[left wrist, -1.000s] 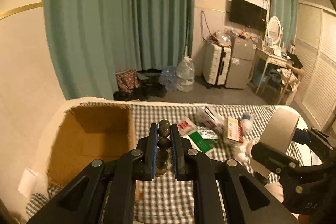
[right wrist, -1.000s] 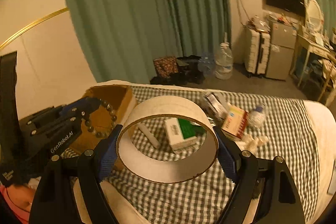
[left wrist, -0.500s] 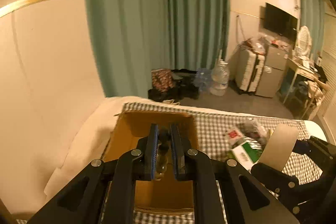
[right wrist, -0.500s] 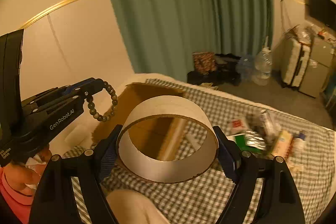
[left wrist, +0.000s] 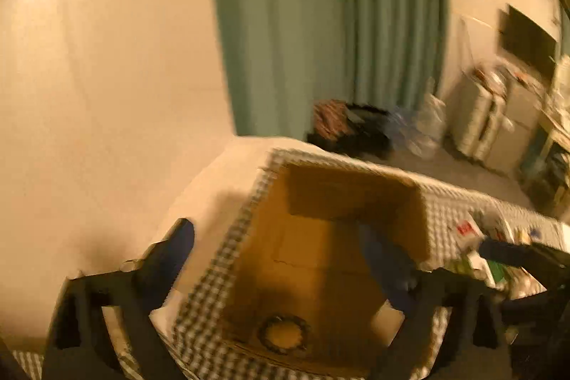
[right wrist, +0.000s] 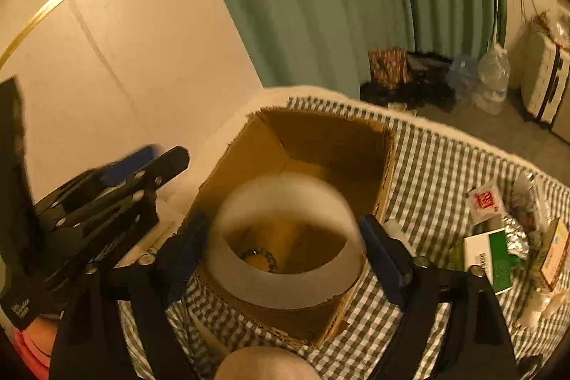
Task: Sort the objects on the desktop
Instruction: 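Carry bracelet and tape roll over the cardboard box and open both grippers, then grasp the green-and-white medicine box with the left gripper while the right gripper grasps the black case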
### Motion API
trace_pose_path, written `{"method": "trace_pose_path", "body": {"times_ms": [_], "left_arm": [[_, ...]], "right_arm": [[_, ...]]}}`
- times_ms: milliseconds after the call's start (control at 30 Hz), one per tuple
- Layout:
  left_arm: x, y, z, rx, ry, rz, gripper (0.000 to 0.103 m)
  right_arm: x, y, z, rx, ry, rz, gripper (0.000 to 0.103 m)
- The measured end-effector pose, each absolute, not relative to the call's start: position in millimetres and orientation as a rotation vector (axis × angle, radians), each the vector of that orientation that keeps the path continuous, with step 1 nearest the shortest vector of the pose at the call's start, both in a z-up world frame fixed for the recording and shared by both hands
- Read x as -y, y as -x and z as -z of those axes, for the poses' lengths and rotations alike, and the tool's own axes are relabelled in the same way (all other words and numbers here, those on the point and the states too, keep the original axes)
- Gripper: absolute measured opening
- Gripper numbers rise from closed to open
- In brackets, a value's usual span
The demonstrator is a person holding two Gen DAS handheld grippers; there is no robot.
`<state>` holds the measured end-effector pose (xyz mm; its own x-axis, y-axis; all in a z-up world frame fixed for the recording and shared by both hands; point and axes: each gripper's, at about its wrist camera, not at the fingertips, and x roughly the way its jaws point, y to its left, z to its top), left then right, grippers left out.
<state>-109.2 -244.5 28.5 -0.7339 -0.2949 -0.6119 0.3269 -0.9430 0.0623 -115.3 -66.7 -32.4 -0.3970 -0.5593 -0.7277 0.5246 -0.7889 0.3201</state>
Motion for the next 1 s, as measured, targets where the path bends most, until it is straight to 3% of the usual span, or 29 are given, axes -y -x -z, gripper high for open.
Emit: {"method": "trace_pose_path", "body": {"times_ms": [233, 400, 467, 533, 667, 867, 1000], "left_arm": [[231.7, 91.3, -31.0, 0.031, -0.907, 2.681, 0.099], [175.9, 76.7, -37.7, 0.089, -0.867, 2.779, 0.103], [149.7, 63.5, -44.7, 0.093, -0.829, 2.845, 0.103], [121.5, 47.7, -49.7, 0.068, -0.791, 2.922, 0.103], [73.9, 27.9, -51.7, 0.021, -0.779, 3.002, 0.103], [21.6, 34.0, -16.9, -0.203, -0.962, 3.011, 0.103], [-10.3, 48.4, 14.5, -0.171, -1.076, 2.949, 0.103]], "right_arm": [[39.5, 115.3, 25.9, 0.167, -1.102, 2.248, 0.096], [-18.1, 90.2, 0.9, 0.201, -0.948, 2.420, 0.096], [-52.7, 69.8, -15.4, 0.197, -0.818, 2.543, 0.096], [-84.8, 47.0, -32.0, 0.167, -0.681, 2.667, 0.103], [-145.3, -1.4, -58.3, 0.042, -0.470, 2.885, 0.103], [-245.4, -37.3, -52.6, 0.239, -0.627, 2.936, 0.103], [-295.8, -37.6, -5.6, 0.285, -0.991, 2.940, 0.103]]}}
